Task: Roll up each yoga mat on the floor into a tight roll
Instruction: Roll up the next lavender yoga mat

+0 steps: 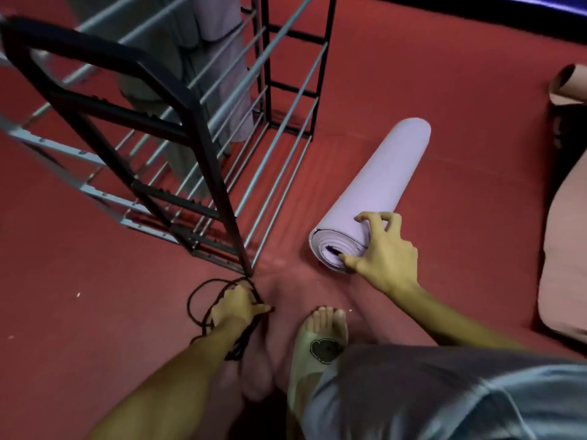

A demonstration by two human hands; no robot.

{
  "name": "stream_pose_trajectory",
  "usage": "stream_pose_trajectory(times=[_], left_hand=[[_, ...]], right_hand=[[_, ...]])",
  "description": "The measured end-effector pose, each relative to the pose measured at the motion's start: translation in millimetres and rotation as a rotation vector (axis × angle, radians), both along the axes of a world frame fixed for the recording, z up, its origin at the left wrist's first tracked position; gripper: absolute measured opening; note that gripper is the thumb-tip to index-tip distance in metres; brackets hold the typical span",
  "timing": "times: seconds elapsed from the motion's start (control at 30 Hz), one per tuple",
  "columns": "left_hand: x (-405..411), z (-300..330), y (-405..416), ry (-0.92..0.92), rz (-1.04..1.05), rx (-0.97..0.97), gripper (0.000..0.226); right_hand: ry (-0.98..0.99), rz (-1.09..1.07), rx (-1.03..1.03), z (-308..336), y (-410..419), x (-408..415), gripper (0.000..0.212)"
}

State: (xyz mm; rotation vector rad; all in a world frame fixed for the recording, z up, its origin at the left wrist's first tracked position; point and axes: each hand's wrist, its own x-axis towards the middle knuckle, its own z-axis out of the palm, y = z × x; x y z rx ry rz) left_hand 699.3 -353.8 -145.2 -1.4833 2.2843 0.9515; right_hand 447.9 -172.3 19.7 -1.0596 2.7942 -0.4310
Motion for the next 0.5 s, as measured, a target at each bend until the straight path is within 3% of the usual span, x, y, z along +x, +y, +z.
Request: stream_pose_trajectory(times=[0.2, 0.33, 0.5], left_hand=[[-5, 11, 17, -0.11, -0.028, -0.083, 0.02], [2, 13, 18, -0.077, -0.077, -0.051, 0.016], [13, 28, 21, 0.09, 0.086, 0.049, 0.021]], right_hand=[[-0.016, 0.005, 0.054, -7, 0, 5, 0.076], [-0.019, 0.013, 0.055, -3, 1, 9, 0.075], [-0.018, 0.03, 0.044, 10, 9, 8, 0.075]])
